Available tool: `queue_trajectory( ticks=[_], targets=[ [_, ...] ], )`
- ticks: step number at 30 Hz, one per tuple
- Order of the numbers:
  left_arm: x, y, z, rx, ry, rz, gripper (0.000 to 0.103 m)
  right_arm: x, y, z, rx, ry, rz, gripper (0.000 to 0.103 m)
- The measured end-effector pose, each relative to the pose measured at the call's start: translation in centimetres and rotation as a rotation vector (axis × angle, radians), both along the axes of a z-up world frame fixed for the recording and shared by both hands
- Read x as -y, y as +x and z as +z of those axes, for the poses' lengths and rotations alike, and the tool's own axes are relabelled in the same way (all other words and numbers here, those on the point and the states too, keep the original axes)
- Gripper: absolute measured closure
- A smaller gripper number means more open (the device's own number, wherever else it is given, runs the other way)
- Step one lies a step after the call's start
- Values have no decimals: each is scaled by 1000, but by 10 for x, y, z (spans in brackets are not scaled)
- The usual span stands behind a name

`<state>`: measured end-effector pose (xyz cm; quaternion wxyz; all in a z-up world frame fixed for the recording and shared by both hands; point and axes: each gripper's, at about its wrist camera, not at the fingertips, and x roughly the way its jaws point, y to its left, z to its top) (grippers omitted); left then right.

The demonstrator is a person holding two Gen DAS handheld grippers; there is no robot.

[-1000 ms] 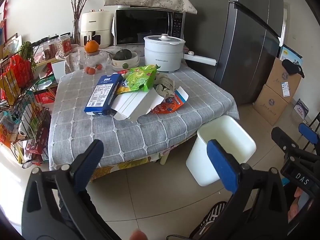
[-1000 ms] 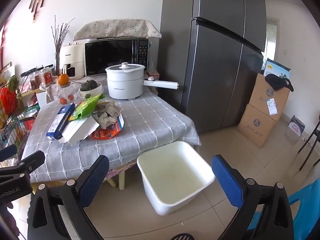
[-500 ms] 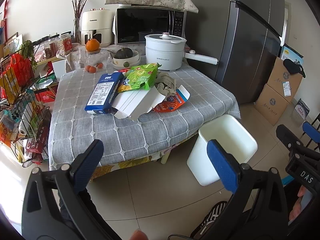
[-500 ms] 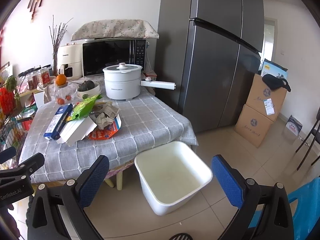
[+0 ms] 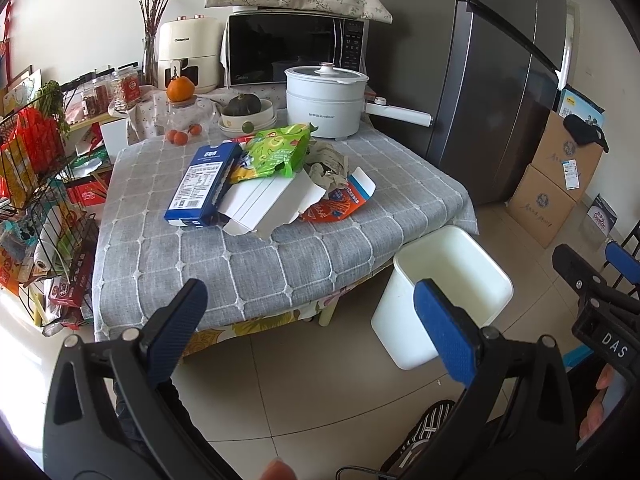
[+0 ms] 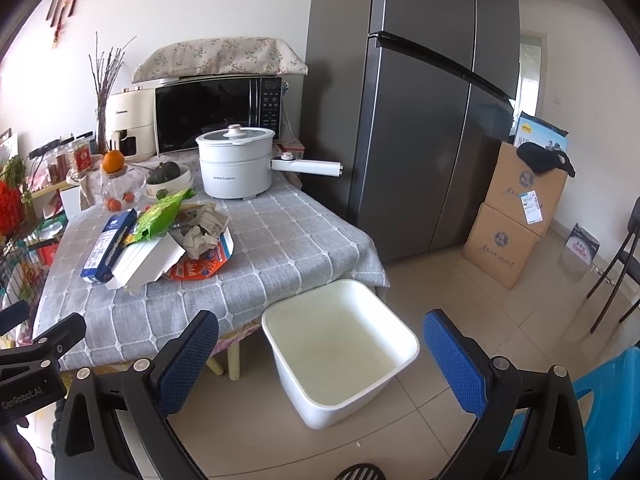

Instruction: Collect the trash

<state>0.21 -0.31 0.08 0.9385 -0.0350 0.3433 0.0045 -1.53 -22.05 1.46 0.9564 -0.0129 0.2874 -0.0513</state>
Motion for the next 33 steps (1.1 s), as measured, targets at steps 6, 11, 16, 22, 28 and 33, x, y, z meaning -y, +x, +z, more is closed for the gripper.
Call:
queue_trajectory(
  ticks=[6, 11, 16, 22, 28, 33],
  targets=[
    [0, -5, -1, 3, 0, -2, 1, 0, 0, 0, -1, -2, -2, 0],
    [0, -5, 0, 2, 0, -5, 1, 0, -1, 0, 1, -5, -1, 0],
    [0, -6, -1, 2, 0, -5, 1, 0, 0, -1, 0, -4, -1, 0],
    [0, -6, -1, 2, 0, -5, 1, 0, 0, -1, -1, -6, -2, 0],
    [0, -6, -1, 2, 0, -5, 1, 1, 0, -1, 0, -5, -4, 0],
    [0, -6, -1, 3, 0, -5, 1, 1, 0, -1, 0, -5, -3, 0]
  ],
)
